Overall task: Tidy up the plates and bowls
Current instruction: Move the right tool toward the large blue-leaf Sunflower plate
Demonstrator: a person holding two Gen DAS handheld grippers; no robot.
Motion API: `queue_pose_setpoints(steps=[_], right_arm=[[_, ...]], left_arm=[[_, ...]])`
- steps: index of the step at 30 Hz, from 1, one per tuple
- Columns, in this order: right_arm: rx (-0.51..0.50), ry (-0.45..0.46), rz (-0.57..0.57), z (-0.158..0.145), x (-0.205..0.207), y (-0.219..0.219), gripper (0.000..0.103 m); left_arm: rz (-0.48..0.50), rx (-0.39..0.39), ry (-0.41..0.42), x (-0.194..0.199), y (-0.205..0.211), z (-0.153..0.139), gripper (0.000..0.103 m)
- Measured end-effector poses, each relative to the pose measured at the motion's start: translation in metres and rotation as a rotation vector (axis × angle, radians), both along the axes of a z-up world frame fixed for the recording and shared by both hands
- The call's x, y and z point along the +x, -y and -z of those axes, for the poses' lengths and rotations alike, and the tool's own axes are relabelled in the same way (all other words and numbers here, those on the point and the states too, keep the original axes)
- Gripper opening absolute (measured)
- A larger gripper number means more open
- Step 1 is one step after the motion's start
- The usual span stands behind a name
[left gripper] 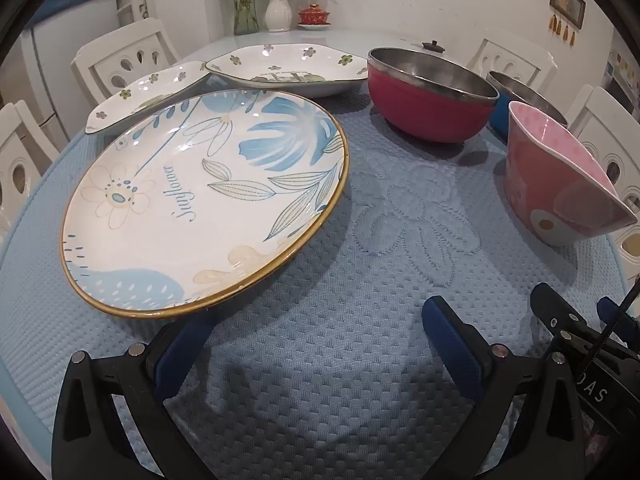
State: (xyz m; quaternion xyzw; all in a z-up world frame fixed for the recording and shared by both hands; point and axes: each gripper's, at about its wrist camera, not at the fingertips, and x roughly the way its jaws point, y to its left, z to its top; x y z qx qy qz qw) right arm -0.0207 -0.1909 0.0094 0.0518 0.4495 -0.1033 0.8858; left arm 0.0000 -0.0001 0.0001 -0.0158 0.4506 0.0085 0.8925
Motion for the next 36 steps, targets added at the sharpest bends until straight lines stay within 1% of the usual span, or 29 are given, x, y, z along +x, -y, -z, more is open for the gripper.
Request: queue_pose_setpoints(steps=[2, 4, 7, 8, 9, 10, 12, 14, 16, 17, 18, 20, 22, 24, 25, 27, 29, 30, 31, 34, 36], right_arm=[[-0.002, -0.002, -0.001, 0.0, 0.0, 0.0, 0.103], [0.005, -0.021, -0.016, -0.001, -0.001, 0.001, 0.103], [0.02, -0.1, -0.065, -0.002, -0.004, 0.0, 0.103], [0.026, -0.146, -0.101, 0.002, -0.006, 0.0, 0.103], [0.027, -0.146, -0.103, 0.0, -0.009, 0.0, 0.103], [0.046, -0.179, -0.106, -0.001, -0.013, -0.001, 0.103], [0.053, -0.242, -0.106, 0.0, -0.025, -0.003, 0.103], [0.042, -0.294, -0.127, 0.0, -0.033, -0.008, 0.103], [0.052, -0.361, -0.157, 0.0, -0.037, -0.014, 0.103], [0.064, -0.382, -0.179, -0.002, -0.041, -0.019, 0.103], [0.095, -0.385, -0.223, -0.008, -0.048, -0.027, 0.103], [0.117, -0.362, -0.265, -0.018, -0.059, -0.042, 0.103], [0.144, -0.306, -0.318, -0.037, -0.074, -0.061, 0.103], [0.158, -0.261, -0.36, -0.053, -0.081, -0.077, 0.102], [0.158, -0.233, -0.387, -0.066, -0.08, -0.083, 0.102], [0.15, -0.179, -0.423, -0.09, -0.069, -0.097, 0.102], [0.152, -0.116, -0.44, -0.115, -0.07, -0.109, 0.102], [0.162, -0.098, -0.445, -0.121, -0.071, -0.105, 0.102], [0.168, -0.069, -0.451, -0.129, -0.067, -0.117, 0.102], [0.154, -0.022, -0.441, -0.139, -0.061, -0.131, 0.102], [0.144, -0.016, -0.435, -0.141, -0.057, -0.137, 0.102]], left_arm=[[0.006, 0.001, -0.011, 0.0, 0.0, 0.0, 0.103], [0.035, 0.003, -0.037, -0.001, -0.001, -0.001, 0.103], [0.096, 0.01, -0.094, -0.014, -0.002, -0.004, 0.103], [0.117, 0.015, -0.11, -0.022, -0.002, -0.005, 0.103], [0.124, 0.018, -0.126, -0.031, -0.004, -0.005, 0.103], [0.117, 0.021, -0.14, -0.033, -0.005, -0.004, 0.103], [0.097, 0.032, -0.163, -0.052, -0.011, -0.006, 0.103], [0.081, 0.063, -0.166, -0.068, -0.015, -0.01, 0.102], [0.059, 0.106, -0.127, -0.087, -0.024, -0.026, 0.102], [0.047, 0.118, -0.107, -0.093, -0.029, -0.033, 0.102], [0.034, 0.125, -0.095, -0.095, -0.034, -0.04, 0.102], [-0.012, 0.133, -0.055, -0.109, -0.047, -0.06, 0.102], [-0.057, 0.134, -0.027, -0.116, -0.061, -0.081, 0.102], [-0.105, 0.139, -0.006, -0.121, -0.071, -0.094, 0.102], [-0.141, 0.128, 0.015, -0.128, -0.081, -0.103, 0.102], [-0.178, 0.111, 0.034, -0.131, -0.096, -0.117, 0.102], [-0.199, 0.11, 0.049, -0.13, -0.106, -0.125, 0.102], [-0.208, 0.113, 0.061, -0.129, -0.112, -0.131, 0.102], [-0.21, 0.117, 0.069, -0.126, -0.111, -0.13, 0.102], [-0.188, 0.148, 0.088, -0.115, -0.119, -0.134, 0.102], [-0.175, 0.162, 0.081, -0.108, -0.127, -0.134, 0.102]])
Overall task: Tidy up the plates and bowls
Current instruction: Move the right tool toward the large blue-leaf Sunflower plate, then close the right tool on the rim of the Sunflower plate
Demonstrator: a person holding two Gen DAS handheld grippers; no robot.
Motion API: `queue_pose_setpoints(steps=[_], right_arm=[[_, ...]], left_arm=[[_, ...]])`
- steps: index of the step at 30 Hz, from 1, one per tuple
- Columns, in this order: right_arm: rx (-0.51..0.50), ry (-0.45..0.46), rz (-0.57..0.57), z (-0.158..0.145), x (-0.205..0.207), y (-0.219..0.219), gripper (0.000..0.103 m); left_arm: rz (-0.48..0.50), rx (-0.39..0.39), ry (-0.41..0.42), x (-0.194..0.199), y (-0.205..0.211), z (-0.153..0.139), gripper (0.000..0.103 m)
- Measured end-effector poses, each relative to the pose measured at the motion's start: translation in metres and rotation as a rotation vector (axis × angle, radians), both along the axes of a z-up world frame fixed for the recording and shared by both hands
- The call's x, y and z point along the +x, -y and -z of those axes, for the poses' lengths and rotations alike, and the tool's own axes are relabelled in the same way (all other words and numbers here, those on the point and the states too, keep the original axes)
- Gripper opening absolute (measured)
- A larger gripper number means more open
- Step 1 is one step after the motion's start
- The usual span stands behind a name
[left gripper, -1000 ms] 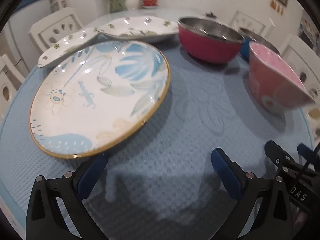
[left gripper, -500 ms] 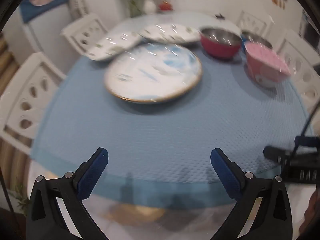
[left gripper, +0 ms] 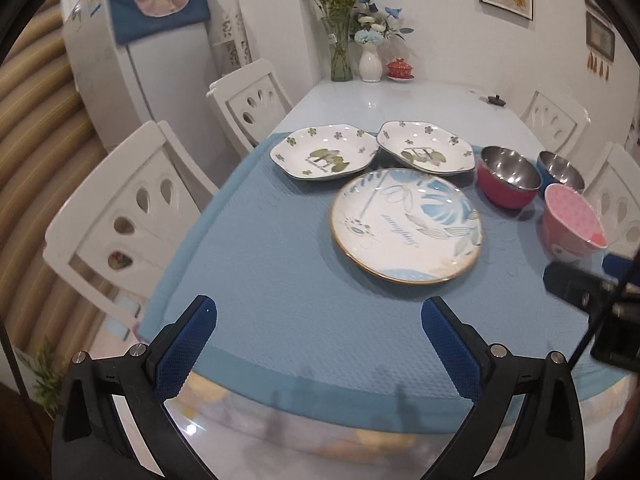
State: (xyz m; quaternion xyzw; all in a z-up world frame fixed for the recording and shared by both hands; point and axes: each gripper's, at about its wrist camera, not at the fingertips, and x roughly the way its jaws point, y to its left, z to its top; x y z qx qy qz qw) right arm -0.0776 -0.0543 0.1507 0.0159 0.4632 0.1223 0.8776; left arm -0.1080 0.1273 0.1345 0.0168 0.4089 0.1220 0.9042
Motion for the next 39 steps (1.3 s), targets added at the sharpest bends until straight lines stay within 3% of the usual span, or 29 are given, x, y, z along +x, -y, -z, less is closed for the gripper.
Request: queue_pose_setpoints(steps=[9, 21, 39], right_arm=[[-0.039, -0.031, 0.07, 0.009, 0.04, -0.025, 0.102], [-0.045, -0.036, 0.176, 0.009, 0.078, -0.039, 0.102], [-0.065, -0.149, 0.219, 0.042, 0.127, -0.046, 0.102]], left_arm=[[0.033, -0.076, -0.003, 0.036, -0.042, 0.006, 0.102], [0.134, -0.082, -0.009, 0.082, -0.069, 0.004, 0.102], [0.217, -0.184, -0.112, 0.149, -0.083, 0.045, 0.102]])
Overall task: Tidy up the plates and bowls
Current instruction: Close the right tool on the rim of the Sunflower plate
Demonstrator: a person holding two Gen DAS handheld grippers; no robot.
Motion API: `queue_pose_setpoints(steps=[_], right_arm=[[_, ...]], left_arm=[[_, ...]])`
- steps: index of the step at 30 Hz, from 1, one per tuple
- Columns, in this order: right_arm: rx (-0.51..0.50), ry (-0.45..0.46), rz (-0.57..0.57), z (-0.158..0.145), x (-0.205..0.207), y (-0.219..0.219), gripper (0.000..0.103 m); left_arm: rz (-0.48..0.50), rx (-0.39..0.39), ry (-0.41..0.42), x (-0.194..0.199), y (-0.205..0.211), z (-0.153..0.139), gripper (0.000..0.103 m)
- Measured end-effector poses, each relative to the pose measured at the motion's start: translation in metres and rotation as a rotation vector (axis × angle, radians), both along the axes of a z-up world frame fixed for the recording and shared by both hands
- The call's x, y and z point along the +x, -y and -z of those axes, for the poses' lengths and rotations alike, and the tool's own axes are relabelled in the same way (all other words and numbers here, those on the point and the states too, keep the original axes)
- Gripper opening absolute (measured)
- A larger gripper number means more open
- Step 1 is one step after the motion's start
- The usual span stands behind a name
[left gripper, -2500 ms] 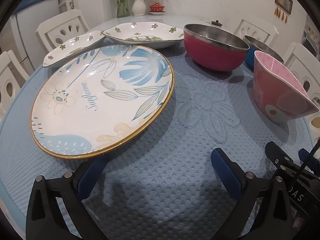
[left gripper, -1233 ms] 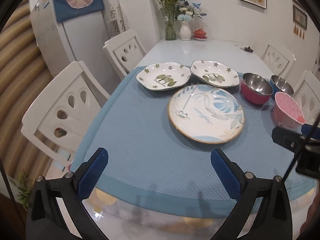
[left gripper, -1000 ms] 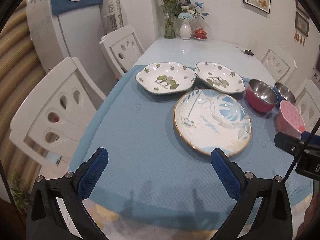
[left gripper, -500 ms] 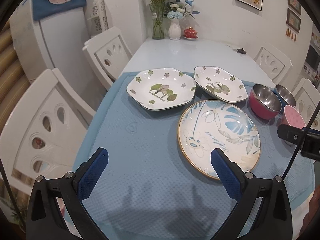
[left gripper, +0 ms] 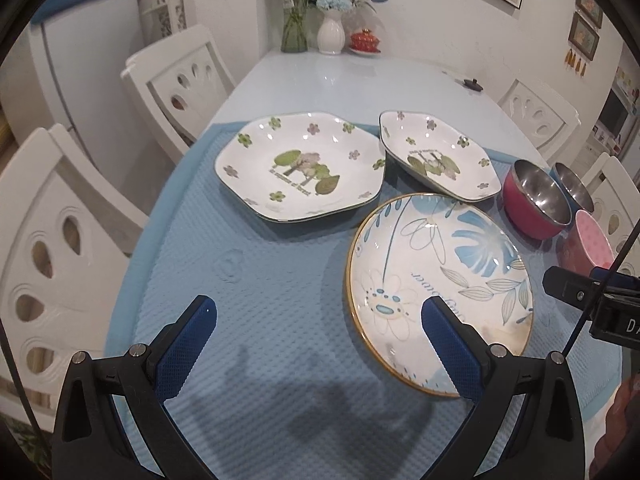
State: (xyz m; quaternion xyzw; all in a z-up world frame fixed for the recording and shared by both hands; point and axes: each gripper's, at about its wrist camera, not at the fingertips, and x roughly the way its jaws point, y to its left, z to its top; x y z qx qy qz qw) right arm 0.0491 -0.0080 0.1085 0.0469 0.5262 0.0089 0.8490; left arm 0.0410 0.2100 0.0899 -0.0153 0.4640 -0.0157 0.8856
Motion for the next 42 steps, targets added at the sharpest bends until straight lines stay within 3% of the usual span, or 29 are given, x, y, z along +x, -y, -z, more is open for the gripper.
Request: queue_pose_setpoints(steps=[15, 20, 24, 32, 35, 40, 42], right_arm=[[-0.034, -0.1, -0.029, 0.04, 0.035, 0.007, 0.101], [-0.018, -0.137, -0.041, 0.055, 0.043, 0.007, 0.085], [-0.005, -0.152, -0.032, 0.064, 0.045, 0.009, 0.078], [0.038, -0.148, -0.036, 0.072, 0.052, 0.012, 0.05], [0.052, -0.149, -0.036, 0.076, 0.055, 0.012, 0.044], [0.08, -0.15, -0.035, 0.08, 0.056, 0.014, 0.043], [0.082, -0.145, -0.042, 0.08, 0.057, 0.015, 0.043]], left_arm=[[0.032, -0.028, -0.091, 0.033, 0.005, 0.034, 0.101], [0.03, -0.03, -0.11, 0.038, 0.004, 0.043, 0.101], [0.026, -0.043, -0.125, 0.043, 0.002, 0.048, 0.101], [0.047, -0.051, -0.13, 0.048, 0.007, 0.052, 0.096], [0.058, -0.062, -0.141, 0.051, 0.008, 0.055, 0.084], [0.09, -0.106, -0.175, 0.055, 0.01, 0.062, 0.061], [0.093, -0.112, -0.179, 0.055, 0.011, 0.064, 0.06]])
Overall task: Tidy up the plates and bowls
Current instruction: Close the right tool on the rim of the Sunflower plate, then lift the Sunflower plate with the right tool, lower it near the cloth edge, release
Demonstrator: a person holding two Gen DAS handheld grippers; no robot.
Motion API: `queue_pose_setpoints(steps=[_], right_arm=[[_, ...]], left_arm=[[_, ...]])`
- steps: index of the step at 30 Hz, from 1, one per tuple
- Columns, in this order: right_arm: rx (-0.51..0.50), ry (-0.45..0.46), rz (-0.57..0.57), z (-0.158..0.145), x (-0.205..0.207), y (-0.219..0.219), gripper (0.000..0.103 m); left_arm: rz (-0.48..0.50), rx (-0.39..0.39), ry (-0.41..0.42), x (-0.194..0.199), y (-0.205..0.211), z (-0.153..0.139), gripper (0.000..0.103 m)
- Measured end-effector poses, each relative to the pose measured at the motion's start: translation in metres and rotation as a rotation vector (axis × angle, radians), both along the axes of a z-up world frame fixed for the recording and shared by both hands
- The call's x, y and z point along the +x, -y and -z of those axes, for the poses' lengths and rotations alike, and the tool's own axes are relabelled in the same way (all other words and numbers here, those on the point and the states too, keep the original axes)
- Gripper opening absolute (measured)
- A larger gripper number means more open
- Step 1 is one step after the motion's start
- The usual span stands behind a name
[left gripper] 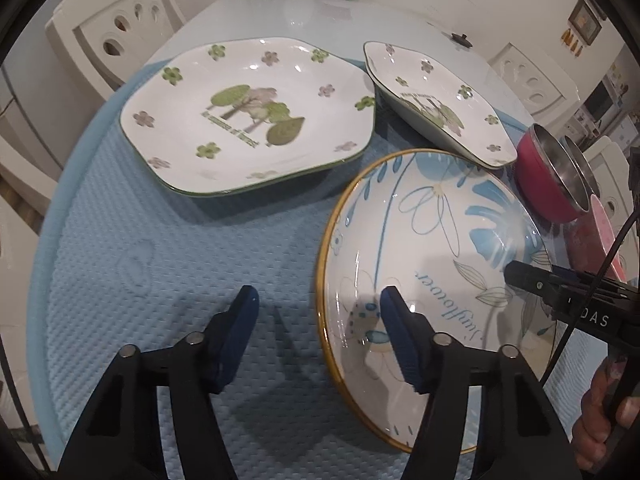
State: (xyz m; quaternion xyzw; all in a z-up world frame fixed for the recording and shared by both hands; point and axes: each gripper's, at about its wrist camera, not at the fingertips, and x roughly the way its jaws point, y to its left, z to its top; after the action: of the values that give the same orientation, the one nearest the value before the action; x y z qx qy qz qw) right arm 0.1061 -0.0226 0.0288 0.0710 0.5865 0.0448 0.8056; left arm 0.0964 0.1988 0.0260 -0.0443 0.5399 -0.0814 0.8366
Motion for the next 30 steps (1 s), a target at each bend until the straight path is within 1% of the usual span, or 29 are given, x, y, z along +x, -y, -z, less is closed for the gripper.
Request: queue_pose_setpoints(steps=[3, 7, 10, 14, 17, 18, 24, 26, 28, 30], right_arm=[[0.007, 0.006, -0.005, 0.0, 0.002, 0.002, 0.043], [0.022, 0.007, 0.002, 0.001, 0.011, 0.002, 0.043], [0.015, 0.011, -0.012, 0.001, 0.012, 0.0, 0.043], [0.02, 0.018, -0.011, 0.001, 0.012, -0.001, 0.043], [0.017, 0.021, -0.018, 0.002, 0.013, -0.003, 0.043], [0.015, 0.021, -0.023, 0.002, 0.014, -0.005, 0.043], [-0.003, 0.032, -0.055, 0.001, 0.015, -0.009, 0.043], [-0.003, 0.029, -0.076, 0.001, 0.016, -0.008, 0.043], [0.0, 0.024, -0.098, 0.001, 0.016, -0.008, 0.043], [-0.005, 0.024, -0.114, 0.001, 0.017, -0.009, 0.043]], left_arm=[[0.011, 0.001, 0.008, 0.0, 0.002, 0.0, 0.058], [0.021, 0.023, 0.013, 0.0, 0.006, 0.002, 0.058], [0.029, 0.026, 0.022, -0.001, 0.007, 0.002, 0.052], [0.014, 0.02, 0.021, 0.001, 0.007, 0.003, 0.052], [0.022, 0.027, 0.028, 0.001, 0.008, 0.003, 0.052], [0.025, 0.026, 0.03, 0.001, 0.009, 0.003, 0.05], [0.038, 0.023, 0.031, 0.002, 0.012, 0.003, 0.049], [0.047, 0.017, 0.035, 0.001, 0.013, 0.002, 0.044], [0.06, 0.008, 0.037, 0.002, 0.015, 0.002, 0.034], [0.059, 0.01, 0.04, 0.001, 0.016, 0.001, 0.034]])
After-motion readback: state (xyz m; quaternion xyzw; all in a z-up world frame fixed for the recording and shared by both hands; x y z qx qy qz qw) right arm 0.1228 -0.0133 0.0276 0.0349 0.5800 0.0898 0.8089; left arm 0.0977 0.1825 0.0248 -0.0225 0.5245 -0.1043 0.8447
